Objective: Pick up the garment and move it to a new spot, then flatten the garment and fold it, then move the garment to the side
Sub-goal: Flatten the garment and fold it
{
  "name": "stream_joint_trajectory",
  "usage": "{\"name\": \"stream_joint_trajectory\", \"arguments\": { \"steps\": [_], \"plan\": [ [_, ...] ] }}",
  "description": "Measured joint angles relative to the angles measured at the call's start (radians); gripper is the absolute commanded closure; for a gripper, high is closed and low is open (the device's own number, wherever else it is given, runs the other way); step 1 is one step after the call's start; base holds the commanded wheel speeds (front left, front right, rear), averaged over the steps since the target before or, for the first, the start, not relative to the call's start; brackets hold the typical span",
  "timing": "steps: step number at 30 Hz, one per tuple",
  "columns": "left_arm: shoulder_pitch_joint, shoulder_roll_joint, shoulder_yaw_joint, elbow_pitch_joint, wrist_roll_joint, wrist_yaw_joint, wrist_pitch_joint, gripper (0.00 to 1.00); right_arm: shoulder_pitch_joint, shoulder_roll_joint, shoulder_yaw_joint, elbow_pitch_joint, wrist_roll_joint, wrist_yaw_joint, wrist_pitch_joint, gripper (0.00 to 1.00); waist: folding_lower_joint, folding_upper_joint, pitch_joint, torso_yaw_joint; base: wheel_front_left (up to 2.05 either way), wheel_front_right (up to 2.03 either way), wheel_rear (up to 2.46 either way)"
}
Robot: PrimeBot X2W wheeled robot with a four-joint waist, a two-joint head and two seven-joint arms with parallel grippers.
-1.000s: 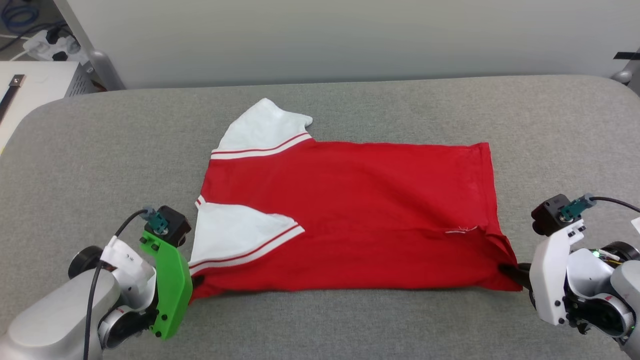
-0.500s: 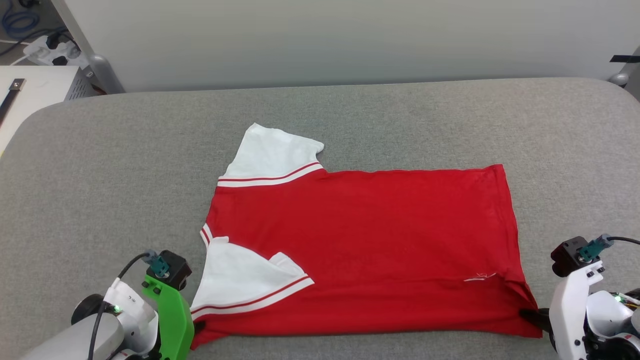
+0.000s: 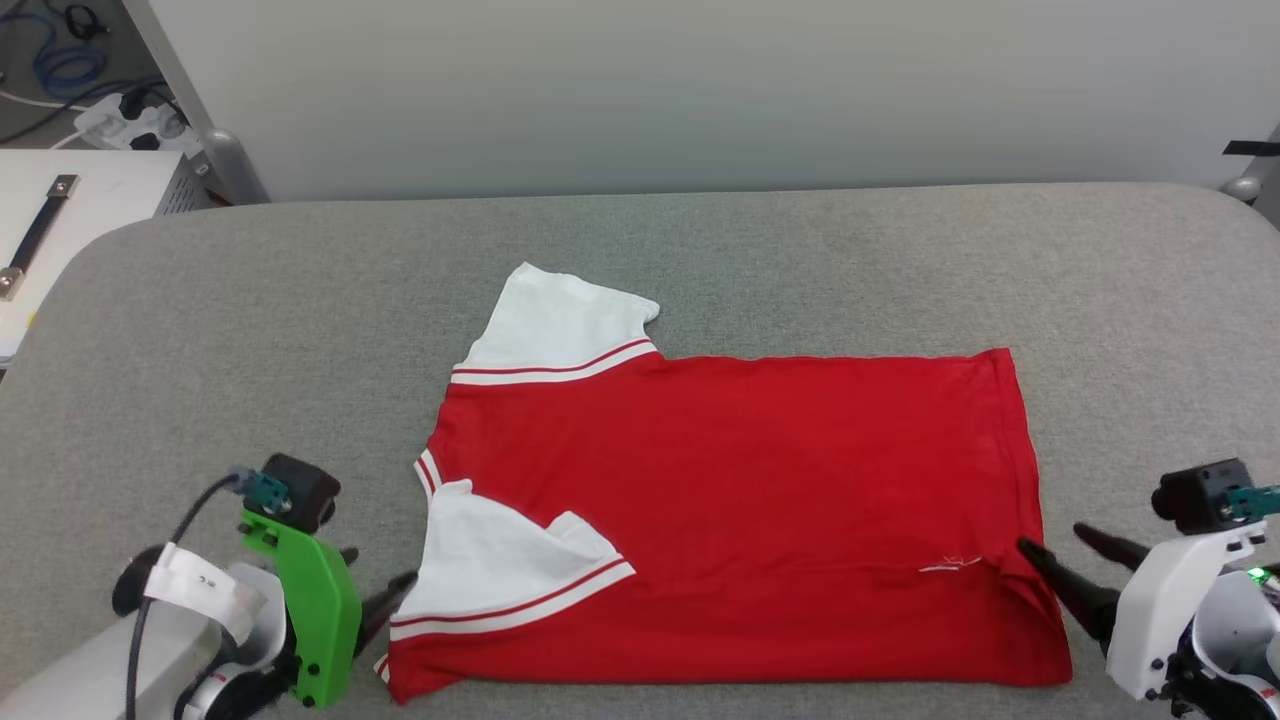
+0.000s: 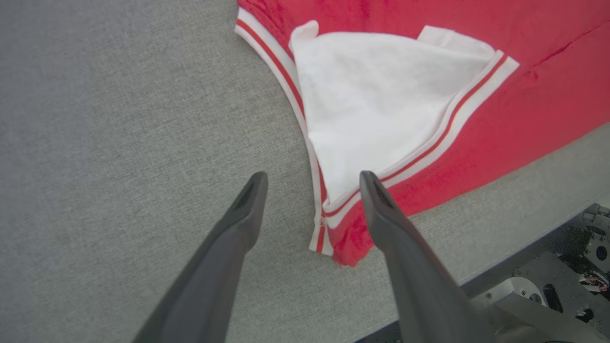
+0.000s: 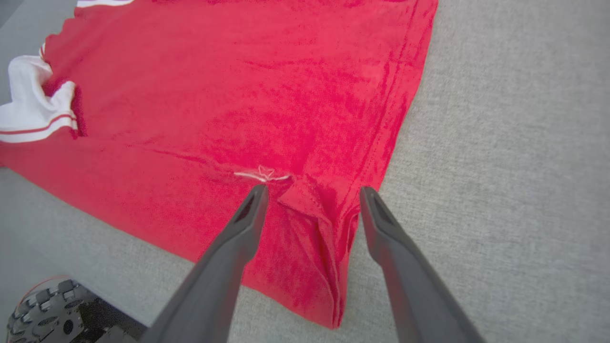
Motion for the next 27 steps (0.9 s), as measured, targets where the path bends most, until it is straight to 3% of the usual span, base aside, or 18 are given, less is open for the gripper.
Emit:
{"name": "stream_joint_trajectory", "arguments": {
  "steps": [5, 9, 14, 21, 27],
  "plan": [
    [-0.085, 0.021, 0.051, -0.018, 0.054, 0.019, -0.083, 0.00, 0.029, 0.066, -0.170, -0.066, -0.104, 0.000, -0.151, 0.00, 0.0000, 0.0000, -0.013, -0.001, 0.00, 0.00, 0.00],
    [-0.172, 0.005, 0.070, 0.018, 0.072, 0.016, -0.067, 0.00, 0.051, 0.155, -0.286, -0.151, -0.225, 0.000, -0.242, 0.00, 0.0000, 0.0000, 0.002, -0.012, 0.00, 0.00, 0.00],
    [-0.304, -0.038, 0.082, 0.090, 0.081, -0.019, -0.011, 0.00, 0.063, 0.256, -0.348, -0.268, -0.346, 0.000, -0.275, 0.00, 0.0000, 0.0000, 0.047, -0.034, 0.00, 0.00, 0.00],
    [-0.541, -0.082, 0.099, 0.208, -0.009, -0.061, 0.292, 0.00, 0.056, 0.303, -0.336, -0.376, -0.406, 0.000, -0.261, 0.00, 0.0001, 0.0000, 0.156, -0.077, 0.00, 0.00, 0.00],
    [-0.751, -0.116, 0.100, 0.301, -0.037, -0.033, 0.532, 0.00, -0.018, 0.308, -0.317, -0.412, -0.410, 0.000, -0.265, 0.00, 0.0001, 0.0000, 0.273, -0.119, 0.00, 0.00, 0.00]
  ]
}}
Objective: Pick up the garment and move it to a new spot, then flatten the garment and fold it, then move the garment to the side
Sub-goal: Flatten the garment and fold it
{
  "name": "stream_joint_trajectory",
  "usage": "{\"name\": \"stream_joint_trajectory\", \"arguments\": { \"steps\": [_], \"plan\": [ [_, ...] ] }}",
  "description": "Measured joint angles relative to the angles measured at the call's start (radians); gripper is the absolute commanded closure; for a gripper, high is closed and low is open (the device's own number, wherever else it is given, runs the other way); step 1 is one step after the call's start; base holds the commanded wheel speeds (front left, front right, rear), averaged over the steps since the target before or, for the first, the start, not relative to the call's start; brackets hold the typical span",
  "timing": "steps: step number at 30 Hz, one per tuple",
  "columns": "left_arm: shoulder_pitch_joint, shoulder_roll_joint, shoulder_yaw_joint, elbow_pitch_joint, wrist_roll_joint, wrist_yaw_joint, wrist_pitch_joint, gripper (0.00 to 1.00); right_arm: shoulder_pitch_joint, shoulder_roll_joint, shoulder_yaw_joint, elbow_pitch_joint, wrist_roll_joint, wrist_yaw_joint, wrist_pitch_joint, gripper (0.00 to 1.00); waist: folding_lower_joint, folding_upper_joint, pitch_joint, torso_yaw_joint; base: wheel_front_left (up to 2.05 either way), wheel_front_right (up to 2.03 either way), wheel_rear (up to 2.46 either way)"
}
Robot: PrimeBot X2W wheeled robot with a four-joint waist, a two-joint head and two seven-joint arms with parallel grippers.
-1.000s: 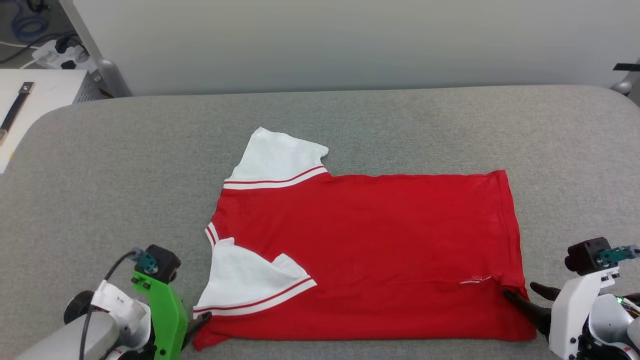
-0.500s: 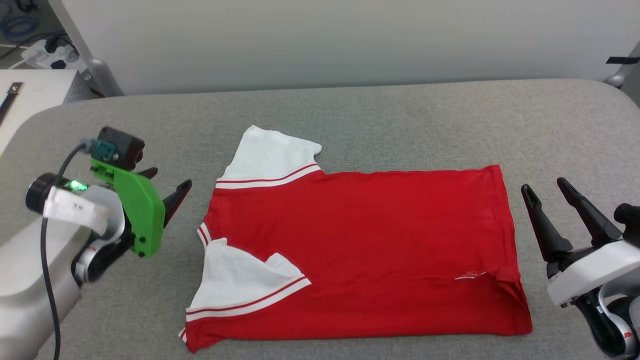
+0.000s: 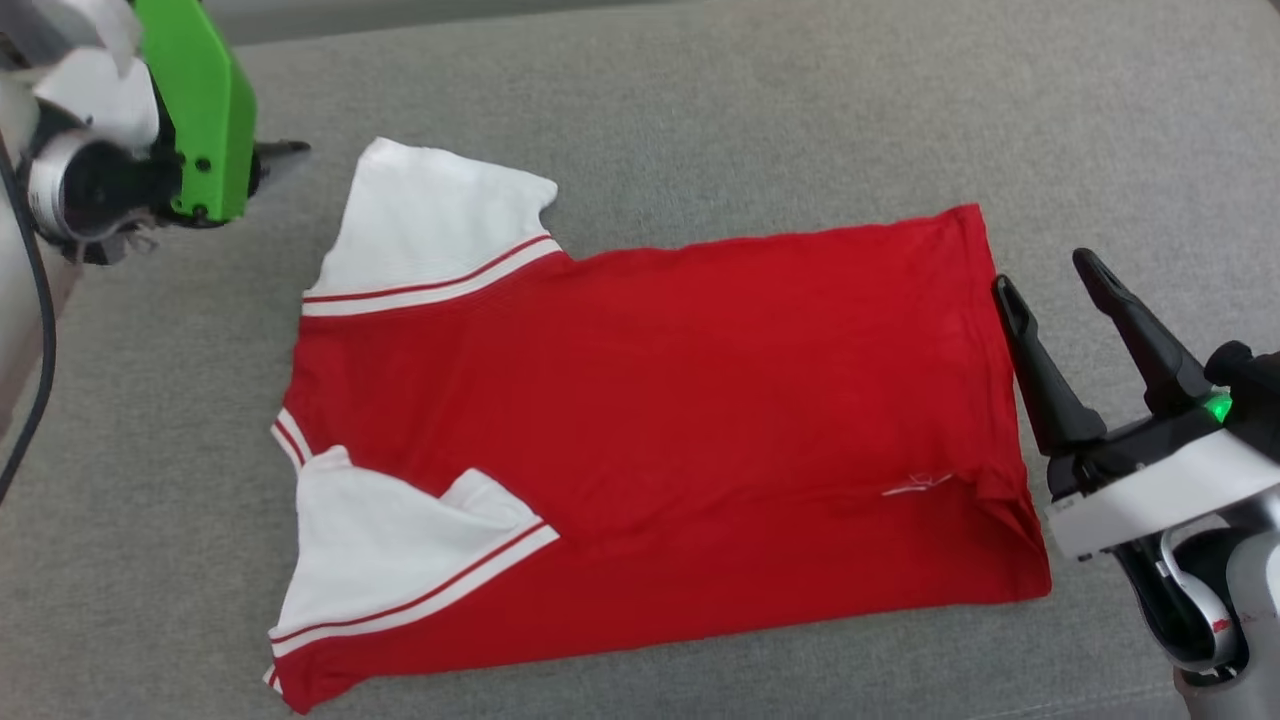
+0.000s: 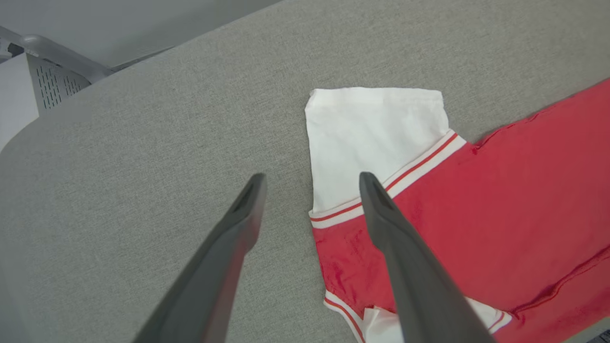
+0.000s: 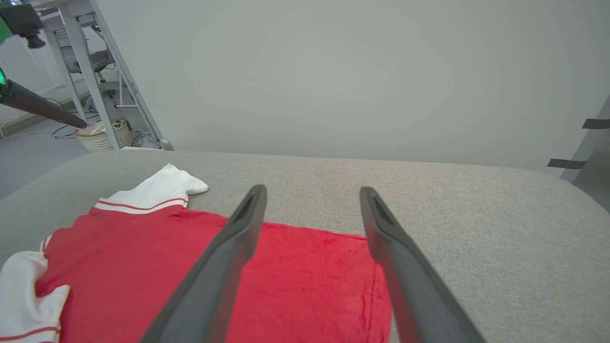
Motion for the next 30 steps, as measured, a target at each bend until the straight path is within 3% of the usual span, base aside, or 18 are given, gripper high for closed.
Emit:
{"name": "stream_joint_trajectory", "arguments": {
  "steps": [4, 10, 21, 22, 23, 24, 30],
  "plan": [
    [-0.088, -0.026, -0.010, 0.041, -0.001, 0.013, 0.085, 0.00, -0.036, -0.001, 0.008, -0.001, 0.000, 0.000, -0.012, 0.00, 0.0001, 0.0000, 0.080, -0.032, 0.00, 0.00, 0.00],
    [-0.151, -0.063, -0.040, 0.107, 0.046, 0.007, 0.104, 0.00, -0.064, -0.013, 0.011, 0.003, 0.000, 0.000, -0.031, 0.00, 0.0001, 0.0000, 0.184, -0.076, 0.00, 0.00, 0.00],
    [-0.198, -0.045, -0.090, 0.188, 0.102, -0.047, 0.103, 0.00, -0.083, -0.023, 0.001, 0.005, 0.012, 0.000, -0.047, 0.00, -0.0001, 0.0000, 0.295, -0.143, 0.00, 0.00, 0.00],
    [-0.202, -0.043, -0.091, 0.188, 0.102, -0.048, 0.103, 0.29, -0.083, -0.024, -0.003, 0.005, 0.014, 0.000, -0.047, 0.00, -0.0001, 0.0000, 0.299, -0.145, 0.00, 0.00, 0.00],
    [-0.203, -0.042, -0.093, 0.187, 0.102, -0.053, 0.102, 0.93, -0.085, -0.024, -0.005, 0.005, 0.016, 0.000, -0.047, 0.00, -0.0001, 0.0000, 0.301, -0.146, 0.00, 0.00, 0.00],
    [-0.203, -0.040, -0.094, 0.187, 0.102, -0.056, 0.099, 1.00, -0.086, -0.024, -0.006, 0.005, 0.016, 0.000, -0.047, 0.00, -0.0001, 0.0001, 0.301, -0.145, 0.00, 0.00, 0.00],
    [-0.202, -0.046, -0.126, 0.176, 0.115, -0.064, 0.065, 1.00, -0.097, -0.026, -0.002, 0.003, 0.017, 0.000, -0.047, 0.00, -0.0001, 0.0000, 0.295, -0.137, 0.00, 0.00, 0.00]
  ]
}}
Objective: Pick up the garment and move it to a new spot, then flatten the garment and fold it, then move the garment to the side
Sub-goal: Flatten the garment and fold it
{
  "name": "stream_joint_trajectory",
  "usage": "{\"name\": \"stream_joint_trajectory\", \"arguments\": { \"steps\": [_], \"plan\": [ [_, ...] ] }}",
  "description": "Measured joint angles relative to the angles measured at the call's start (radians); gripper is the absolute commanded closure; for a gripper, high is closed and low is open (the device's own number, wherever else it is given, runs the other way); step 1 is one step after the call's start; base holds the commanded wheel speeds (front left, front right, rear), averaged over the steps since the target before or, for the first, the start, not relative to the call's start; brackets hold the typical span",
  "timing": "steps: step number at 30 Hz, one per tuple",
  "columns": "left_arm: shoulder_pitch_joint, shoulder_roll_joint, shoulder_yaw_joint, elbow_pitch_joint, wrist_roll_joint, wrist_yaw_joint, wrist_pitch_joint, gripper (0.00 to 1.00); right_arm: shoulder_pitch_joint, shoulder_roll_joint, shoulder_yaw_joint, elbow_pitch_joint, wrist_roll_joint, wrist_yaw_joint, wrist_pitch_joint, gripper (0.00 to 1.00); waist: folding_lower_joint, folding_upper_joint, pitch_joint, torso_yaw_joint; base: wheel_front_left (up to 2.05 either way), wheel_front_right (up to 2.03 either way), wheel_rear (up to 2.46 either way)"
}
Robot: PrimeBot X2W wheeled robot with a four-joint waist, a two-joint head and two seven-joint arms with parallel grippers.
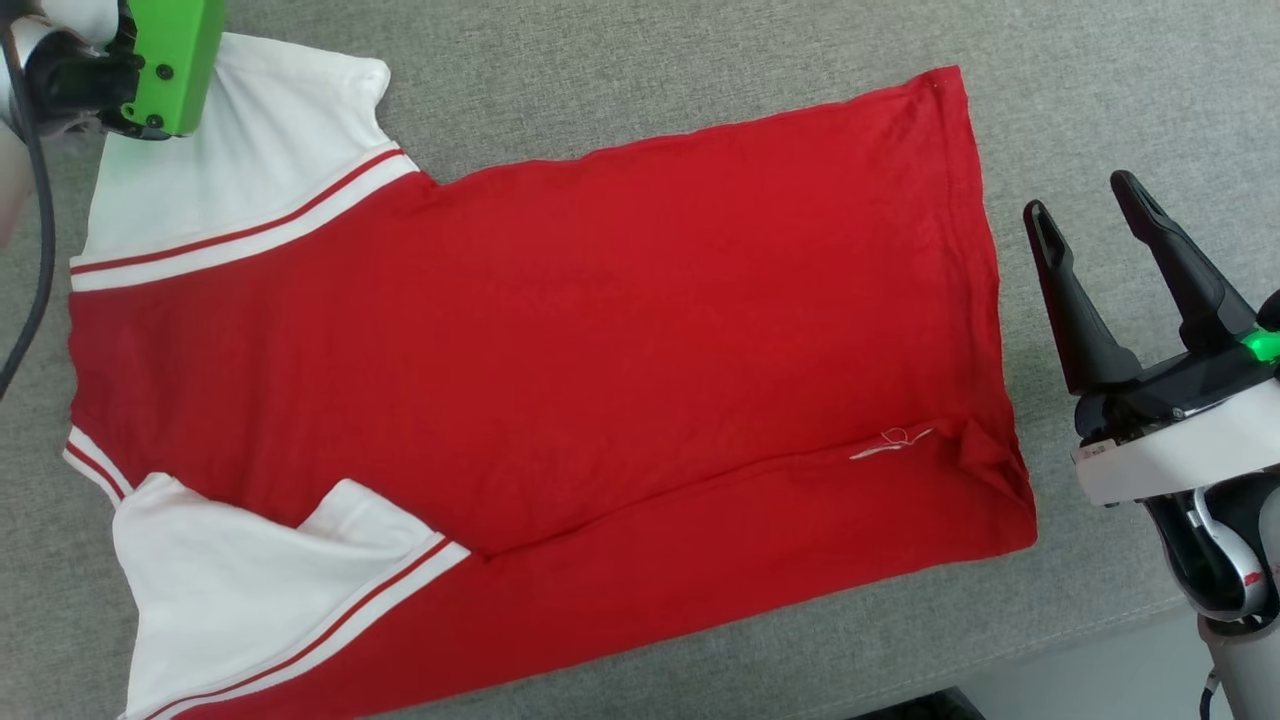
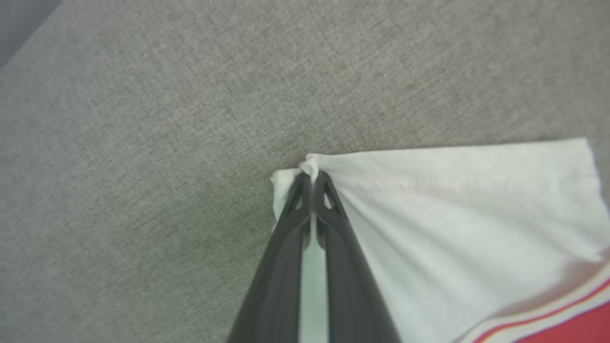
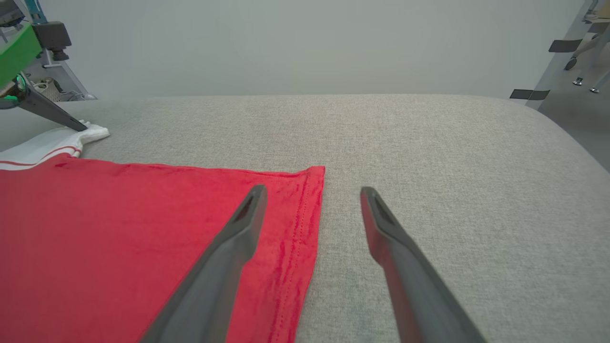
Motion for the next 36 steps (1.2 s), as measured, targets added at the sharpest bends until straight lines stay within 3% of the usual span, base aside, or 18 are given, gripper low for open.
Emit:
{"name": "stream_joint_trajectory", "arguments": {
  "steps": [6, 11, 18, 22, 25, 36],
  "plan": [
    [0.012, -0.019, -0.034, -0.013, 0.028, -0.003, -0.088, 1.00, -0.064, -0.071, -0.019, -0.007, 0.001, 0.000, 0.041, 0.00, 0.0001, 0.0000, -0.035, 0.017, 0.00, 0.00, 0.00],
    [0.034, -0.034, -0.054, -0.053, 0.036, -0.006, -0.162, 1.00, -0.189, -0.194, 0.026, 0.005, 0.074, 0.000, 0.202, 0.00, 0.0001, 0.0000, -0.074, 0.049, 0.00, 0.00, 0.00],
    [0.043, -0.041, -0.096, -0.183, 0.034, -0.007, -0.233, 1.00, -0.433, -0.346, 0.262, 0.142, 0.282, 0.000, 0.657, 0.00, 0.0001, 0.0000, -0.115, 0.113, 0.00, 0.00, 0.00],
    [0.043, -0.041, -0.112, -0.239, 0.032, -0.008, -0.255, 1.00, -0.565, -0.349, 0.347, 0.256, 0.351, 0.000, 0.878, 0.00, 0.0001, 0.0000, -0.126, 0.151, 0.00, 0.00, 0.00],
    [0.042, -0.044, -0.120, -0.267, 0.030, -0.008, -0.264, 1.00, -0.642, -0.335, 0.402, 0.337, 0.351, 0.000, 0.973, 0.00, 0.0001, 0.0000, -0.127, 0.176, 0.00, 0.00, 0.00],
    [0.035, -0.056, -0.144, -0.304, 0.030, -0.008, -0.306, 1.00, -0.721, -0.259, 0.584, 0.577, 0.291, 0.000, 0.953, 0.00, 0.0000, 0.0000, -0.089, 0.228, 0.00, 0.00, 0.00]
  ]
}}
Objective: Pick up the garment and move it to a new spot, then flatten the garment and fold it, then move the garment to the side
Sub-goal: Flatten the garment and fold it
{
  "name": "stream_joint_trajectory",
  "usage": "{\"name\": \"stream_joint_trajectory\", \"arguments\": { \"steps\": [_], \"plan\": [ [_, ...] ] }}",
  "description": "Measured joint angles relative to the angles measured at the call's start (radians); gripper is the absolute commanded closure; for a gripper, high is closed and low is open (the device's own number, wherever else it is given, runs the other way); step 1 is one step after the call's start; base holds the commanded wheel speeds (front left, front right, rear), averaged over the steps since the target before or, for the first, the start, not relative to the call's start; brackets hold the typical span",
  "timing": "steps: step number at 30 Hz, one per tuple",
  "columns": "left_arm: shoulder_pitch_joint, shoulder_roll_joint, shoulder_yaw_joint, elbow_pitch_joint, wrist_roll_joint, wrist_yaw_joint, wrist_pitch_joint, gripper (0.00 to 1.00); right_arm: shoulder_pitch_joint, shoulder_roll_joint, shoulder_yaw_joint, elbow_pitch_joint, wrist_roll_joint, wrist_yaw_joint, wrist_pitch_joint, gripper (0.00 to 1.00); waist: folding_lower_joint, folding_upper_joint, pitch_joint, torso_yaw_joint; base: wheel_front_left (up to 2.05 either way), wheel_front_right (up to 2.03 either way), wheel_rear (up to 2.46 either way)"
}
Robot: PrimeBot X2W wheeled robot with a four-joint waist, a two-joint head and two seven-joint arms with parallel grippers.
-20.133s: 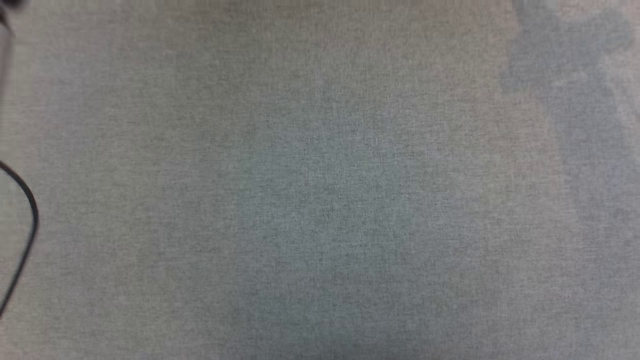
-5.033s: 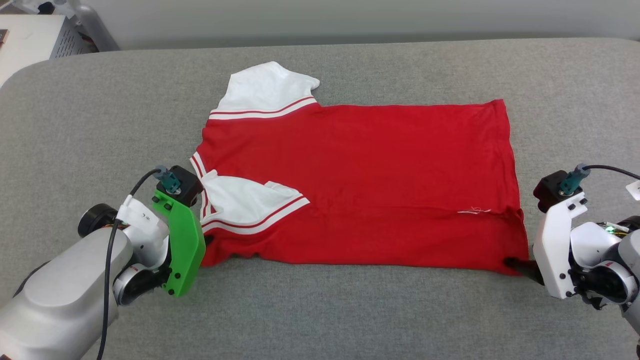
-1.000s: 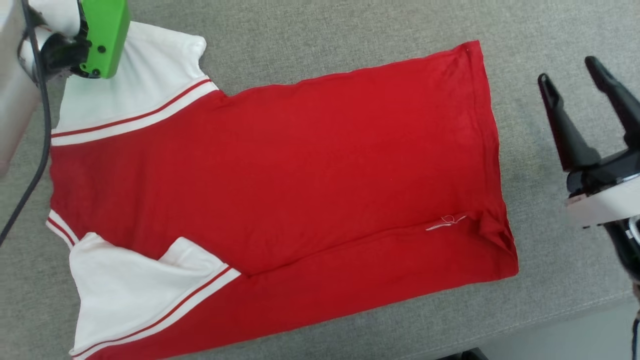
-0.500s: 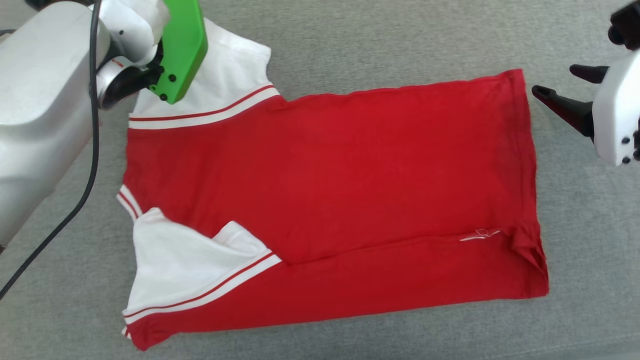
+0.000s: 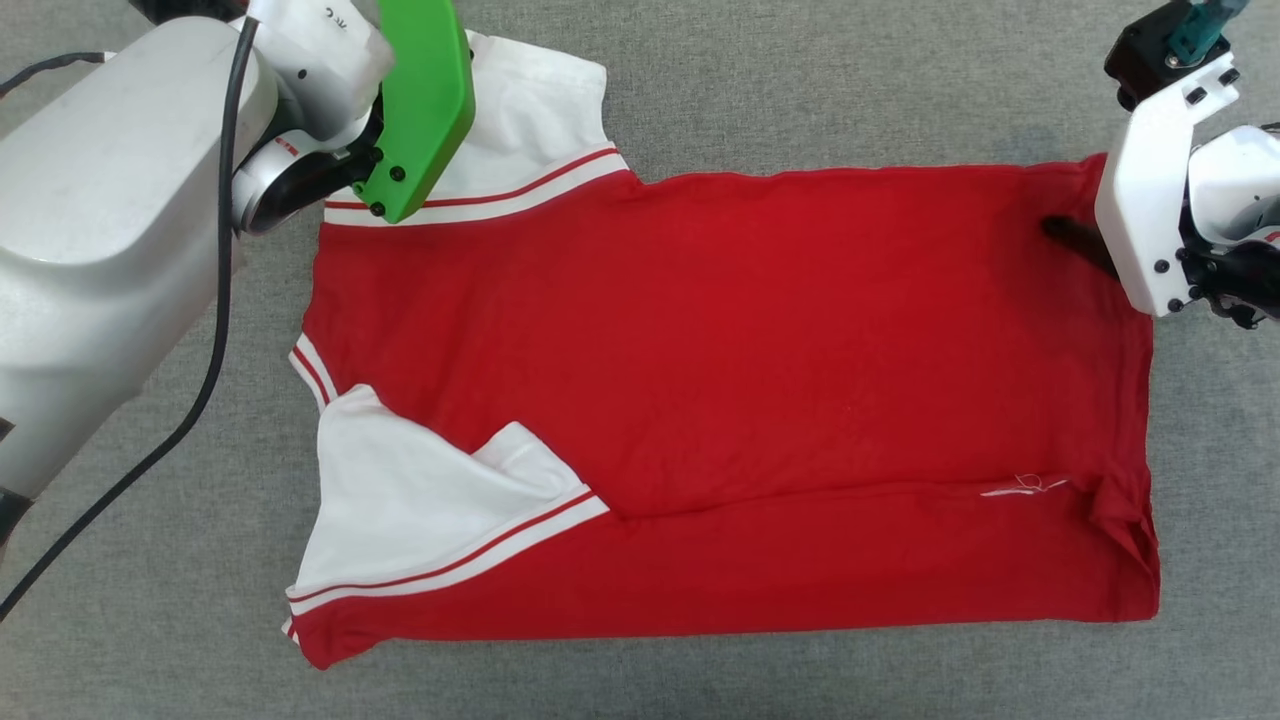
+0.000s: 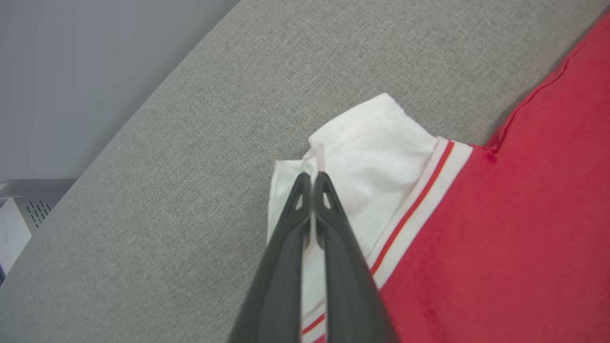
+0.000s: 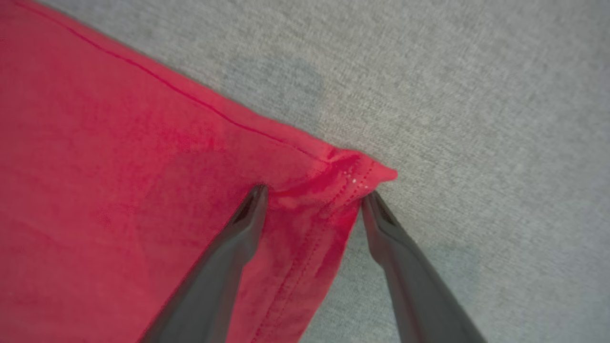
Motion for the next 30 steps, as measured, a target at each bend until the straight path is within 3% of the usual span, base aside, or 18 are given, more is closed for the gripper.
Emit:
{"name": "stream_joint_trajectory", "arguments": {
  "steps": [5, 6, 7, 8, 20, 26, 30],
  "plan": [
    [0.000, 0.003, -0.009, 0.003, -0.002, 0.000, -0.014, 1.00, -0.014, 0.010, 0.066, 0.045, 0.027, 0.000, -0.077, 0.00, -0.0001, 0.0000, -0.001, -0.003, 0.00, 0.00, 0.00],
    [0.000, 0.005, -0.011, 0.005, -0.003, 0.000, -0.018, 1.00, -0.014, 0.011, 0.071, 0.052, 0.030, 0.000, -0.100, 0.22, -0.0001, 0.0000, -0.002, -0.005, 0.00, 0.00, 0.00],
    [0.000, 0.006, -0.012, 0.006, -0.003, 0.000, -0.021, 1.00, -0.017, 0.012, 0.077, 0.063, 0.031, 0.000, -0.136, 0.92, -0.0001, 0.0000, -0.004, -0.007, 0.00, 0.00, 0.00],
    [0.000, 0.009, -0.014, 0.008, -0.005, 0.000, -0.029, 1.00, -0.017, 0.012, 0.083, 0.073, 0.031, 0.000, -0.168, 1.00, -0.0001, 0.0000, -0.007, -0.010, 0.00, 0.00, 0.00],
    [0.129, 0.082, -0.028, -0.013, -0.048, 0.000, -0.157, 1.00, 0.052, 0.045, 0.107, 0.137, 0.074, 0.000, -0.518, 1.00, 0.0000, 0.0000, -0.124, -0.023, 0.00, 0.00, 0.00],
    [0.226, 0.145, -0.041, -0.111, -0.055, 0.018, -0.194, 1.00, 0.143, 0.002, 0.108, 0.094, 0.090, 0.000, -0.607, 1.00, 0.0000, 0.0000, -0.214, -0.021, 0.00, 0.00, 0.00],
    [0.308, 0.197, -0.046, -0.201, -0.073, 0.059, -0.220, 1.00, 0.223, -0.039, 0.100, 0.051, 0.104, 0.000, -0.637, 1.00, 0.0000, 0.0000, -0.273, -0.016, 0.00, 0.00, 0.00]
  ]
}}
